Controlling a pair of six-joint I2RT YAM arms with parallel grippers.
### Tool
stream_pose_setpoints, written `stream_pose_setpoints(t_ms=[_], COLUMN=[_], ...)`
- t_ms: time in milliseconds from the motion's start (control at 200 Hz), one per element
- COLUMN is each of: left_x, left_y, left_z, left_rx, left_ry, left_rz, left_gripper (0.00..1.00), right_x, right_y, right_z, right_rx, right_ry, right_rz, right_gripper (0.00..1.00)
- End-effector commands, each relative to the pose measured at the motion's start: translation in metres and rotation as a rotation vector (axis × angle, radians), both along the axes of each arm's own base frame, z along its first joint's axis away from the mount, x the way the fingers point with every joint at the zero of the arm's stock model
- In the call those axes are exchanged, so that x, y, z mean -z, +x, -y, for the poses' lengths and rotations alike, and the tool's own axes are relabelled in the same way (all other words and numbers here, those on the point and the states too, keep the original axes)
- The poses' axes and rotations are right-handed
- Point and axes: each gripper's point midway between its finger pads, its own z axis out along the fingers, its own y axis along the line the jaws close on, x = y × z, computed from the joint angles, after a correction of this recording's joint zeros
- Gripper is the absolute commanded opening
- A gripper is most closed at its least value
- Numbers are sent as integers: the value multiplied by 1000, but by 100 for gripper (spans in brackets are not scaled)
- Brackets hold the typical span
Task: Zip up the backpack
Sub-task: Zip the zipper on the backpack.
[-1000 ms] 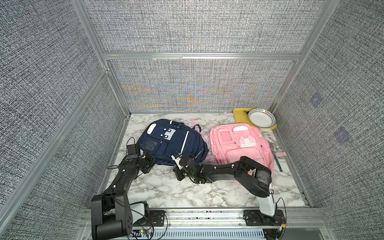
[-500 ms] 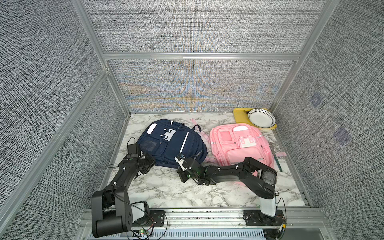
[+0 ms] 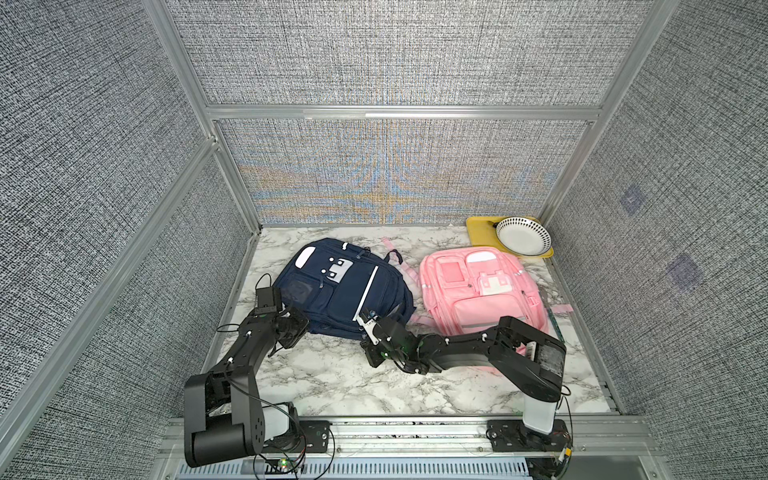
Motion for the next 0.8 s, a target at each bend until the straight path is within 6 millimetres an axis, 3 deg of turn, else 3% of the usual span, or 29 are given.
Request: stream_pose_setpoints(t_ms=[0,460,611,746,791], left_x=[1,0,-2,-1,-1], left_y=[8,8,12,8,4], left_z=[-21,-27,-25,-21,-18], left_rx=[-38,-42,-37,-37,-40], left_ry=[112,147,135,115,95], left_rz=[32,26,29,27,32], left_gripper=[0,0,0,0,6], right_x=[3,10,13,4,0], right_y=[5,9,5,7,8], right_z=[12,38,25,12,9], right_rx=[41,61,24,22,26], right_ry=[-38,-81,-59,2,21], right_rz=[12,8,-24,-32,-31], right_gripper=[0,0,0,0,0])
